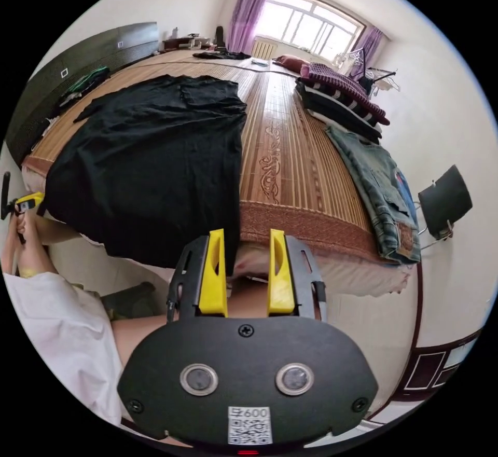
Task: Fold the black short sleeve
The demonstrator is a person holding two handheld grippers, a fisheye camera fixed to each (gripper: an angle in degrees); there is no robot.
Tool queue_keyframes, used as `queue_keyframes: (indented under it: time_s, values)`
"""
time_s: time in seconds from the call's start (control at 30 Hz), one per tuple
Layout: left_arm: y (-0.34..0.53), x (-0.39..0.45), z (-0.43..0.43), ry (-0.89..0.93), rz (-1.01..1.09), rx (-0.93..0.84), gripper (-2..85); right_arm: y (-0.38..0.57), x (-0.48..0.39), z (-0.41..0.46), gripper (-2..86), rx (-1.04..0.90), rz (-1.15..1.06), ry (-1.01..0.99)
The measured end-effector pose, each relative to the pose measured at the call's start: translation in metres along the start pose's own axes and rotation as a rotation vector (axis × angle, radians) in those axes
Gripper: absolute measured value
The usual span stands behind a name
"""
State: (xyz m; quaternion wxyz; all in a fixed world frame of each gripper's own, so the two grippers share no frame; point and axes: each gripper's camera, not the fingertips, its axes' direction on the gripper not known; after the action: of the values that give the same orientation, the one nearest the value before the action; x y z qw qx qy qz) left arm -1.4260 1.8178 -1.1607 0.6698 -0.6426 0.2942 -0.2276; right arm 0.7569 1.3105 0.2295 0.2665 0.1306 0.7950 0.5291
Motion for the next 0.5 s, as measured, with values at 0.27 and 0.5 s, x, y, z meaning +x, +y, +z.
queue_keyframes:
  time_s: [0.27, 0.5]
  values:
    - [-0.014, 0.035, -0.060, 0.047, -0.043, -0.053, 3.4, -0.013, 0.009, 0.013, 6.2, -0.186, 0.040, 0.016]
    - [-0.033, 0.063, -0.187, 0.178, -0.008, -0.051, 1.3, -0.024, 0.028, 0.012, -0.4, -0.194, 0.037, -0.184]
